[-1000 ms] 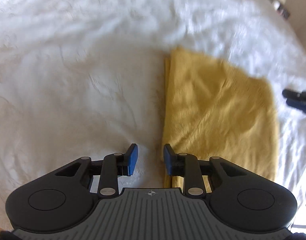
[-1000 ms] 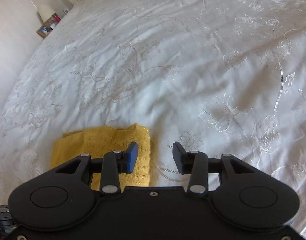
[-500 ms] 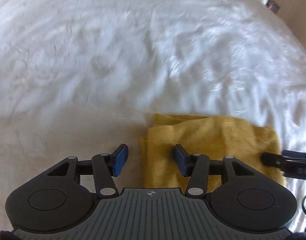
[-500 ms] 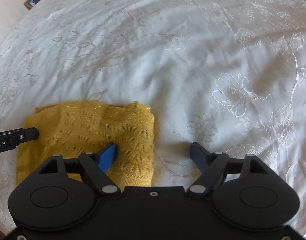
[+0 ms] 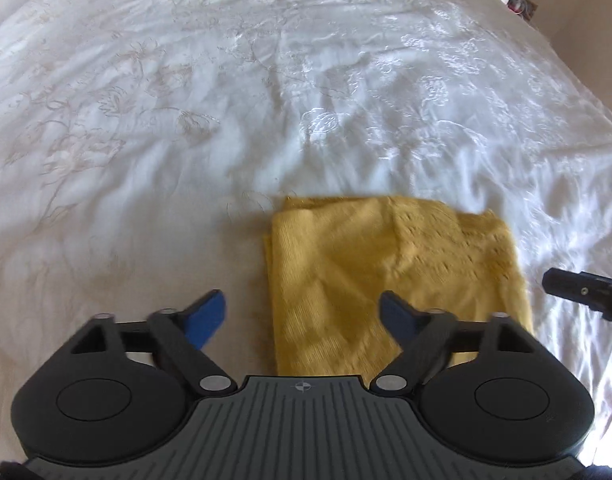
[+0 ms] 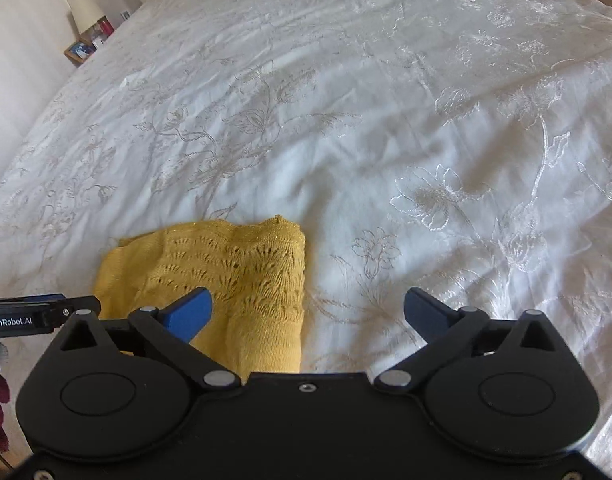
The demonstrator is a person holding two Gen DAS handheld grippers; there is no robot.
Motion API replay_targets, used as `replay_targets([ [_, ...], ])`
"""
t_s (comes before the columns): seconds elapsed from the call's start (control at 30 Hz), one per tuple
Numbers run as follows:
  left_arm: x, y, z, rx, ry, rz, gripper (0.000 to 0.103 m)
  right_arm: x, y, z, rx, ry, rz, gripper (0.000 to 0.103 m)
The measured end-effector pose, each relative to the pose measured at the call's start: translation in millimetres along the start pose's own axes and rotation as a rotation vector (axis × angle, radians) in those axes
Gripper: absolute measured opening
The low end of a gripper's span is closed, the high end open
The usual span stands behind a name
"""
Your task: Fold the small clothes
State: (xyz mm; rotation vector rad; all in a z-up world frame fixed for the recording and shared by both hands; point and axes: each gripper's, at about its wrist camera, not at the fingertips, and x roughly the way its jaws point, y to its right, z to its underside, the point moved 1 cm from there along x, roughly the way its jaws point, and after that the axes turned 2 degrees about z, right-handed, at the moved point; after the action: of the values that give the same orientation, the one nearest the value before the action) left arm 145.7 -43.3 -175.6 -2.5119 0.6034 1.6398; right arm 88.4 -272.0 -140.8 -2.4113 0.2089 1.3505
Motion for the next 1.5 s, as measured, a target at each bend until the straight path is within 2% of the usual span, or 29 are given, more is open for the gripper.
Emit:
replay_targets([
  [0.1, -21, 14, 18, 0.002, 0.015, -0.021, 0.093, -23, 0, 11, 0.002, 0.014, -0.025, 0.102],
  [0.17, -31, 22, 28, -0.012, 0.021, -0.029, 0.103, -36, -1, 19, -0.009, 0.016, -0.041, 0.102],
  [0.33, -55, 41, 52, -0.040, 0.025, -0.089, 0.103, -64, -7, 37, -0.077, 0.018, -0.035, 0.102],
  [0.43, -65, 48, 64, -0.050, 0.007, -0.080, 0.103, -81, -13, 46, -0.115, 0.022, -0.011, 0.102],
  [0.63, -85, 60, 82, -0.040, 0.006, -0.070, 0.103, -106, -23, 63, -0.149, 0.015, -0.030, 0.102],
  [0.93, -113, 74, 89, -0.026, 0.015, -0.079, 0.103, -130, -30, 75, -0.174, 0.021, -0.015, 0.102],
  [1.0, -118, 79, 89, -0.016, 0.014, -0.111, 0.102, -135, -30, 75, -0.182, 0.027, -0.001, 0.102],
  [1.13, -127, 79, 87, -0.057, 0.000, -0.198, 0.102, -145, -30, 75, -0.182, 0.042, 0.008, 0.102],
  [1.27, -131, 76, 85, -0.087, -0.021, -0.219, 0.101, -153, -31, 76, -0.183, 0.056, 0.011, 0.102],
  [1.4, -138, 79, 85, -0.072, -0.023, -0.260, 0.101, -159, -33, 74, -0.187, 0.062, 0.015, 0.102],
  [1.5, -142, 81, 86, -0.072, -0.023, -0.251, 0.101, -161, -36, 73, -0.197, 0.057, 0.019, 0.102],
])
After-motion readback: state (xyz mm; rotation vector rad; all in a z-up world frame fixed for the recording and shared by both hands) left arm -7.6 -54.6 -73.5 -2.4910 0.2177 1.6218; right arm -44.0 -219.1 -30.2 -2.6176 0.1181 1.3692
